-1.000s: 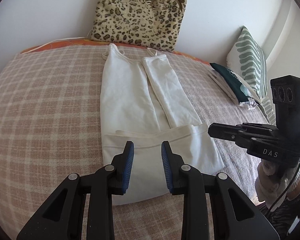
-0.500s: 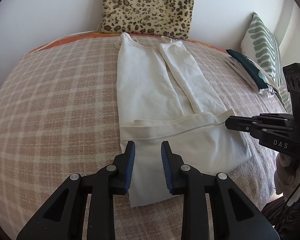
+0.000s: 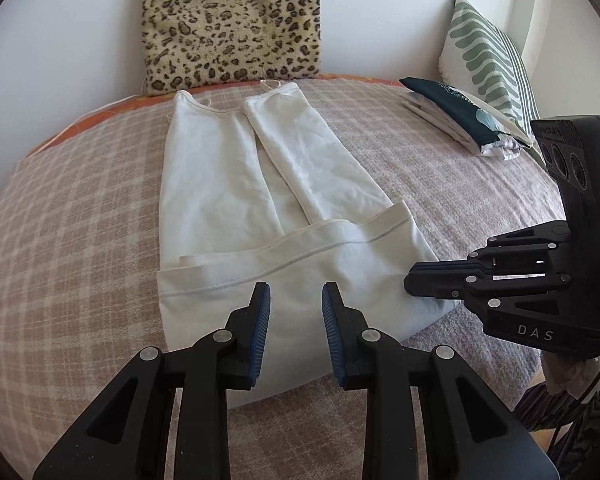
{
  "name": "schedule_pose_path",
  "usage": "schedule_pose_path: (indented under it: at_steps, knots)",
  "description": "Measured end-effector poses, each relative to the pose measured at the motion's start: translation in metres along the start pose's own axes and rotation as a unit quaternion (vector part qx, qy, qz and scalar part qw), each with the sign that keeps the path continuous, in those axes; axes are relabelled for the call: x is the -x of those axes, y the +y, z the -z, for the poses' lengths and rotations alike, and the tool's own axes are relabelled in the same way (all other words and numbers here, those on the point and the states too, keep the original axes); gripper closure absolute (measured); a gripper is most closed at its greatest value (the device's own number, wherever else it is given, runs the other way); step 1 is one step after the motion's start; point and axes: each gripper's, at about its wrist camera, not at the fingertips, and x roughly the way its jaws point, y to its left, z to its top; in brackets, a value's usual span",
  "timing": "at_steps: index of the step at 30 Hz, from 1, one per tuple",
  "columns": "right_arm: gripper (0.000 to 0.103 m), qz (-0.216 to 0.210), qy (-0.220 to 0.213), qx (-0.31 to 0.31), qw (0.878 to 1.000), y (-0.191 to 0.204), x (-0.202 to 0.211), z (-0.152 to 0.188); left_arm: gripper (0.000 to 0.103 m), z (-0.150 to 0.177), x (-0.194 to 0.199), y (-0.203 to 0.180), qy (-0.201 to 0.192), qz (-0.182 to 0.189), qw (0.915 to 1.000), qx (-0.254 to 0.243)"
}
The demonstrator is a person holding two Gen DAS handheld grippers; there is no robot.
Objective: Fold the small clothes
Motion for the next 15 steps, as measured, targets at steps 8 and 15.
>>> schedule_pose_path:
  at_steps: [8, 15]
  knots:
    - [0.099, -0.005, 0.017, -0.001, 1.0, -0.007, 0.003, 0.003, 0.073, 0.0, -0.011, 0.023, 0.028, -0.019, 0.9993, 0.019]
    - [0.095, -0.018, -0.004, -0.036, 0.999, -0.029, 0.024, -0.008, 0.073, -0.006, 0.002, 0.067, 0.015, -0.016, 0.9959, 0.088]
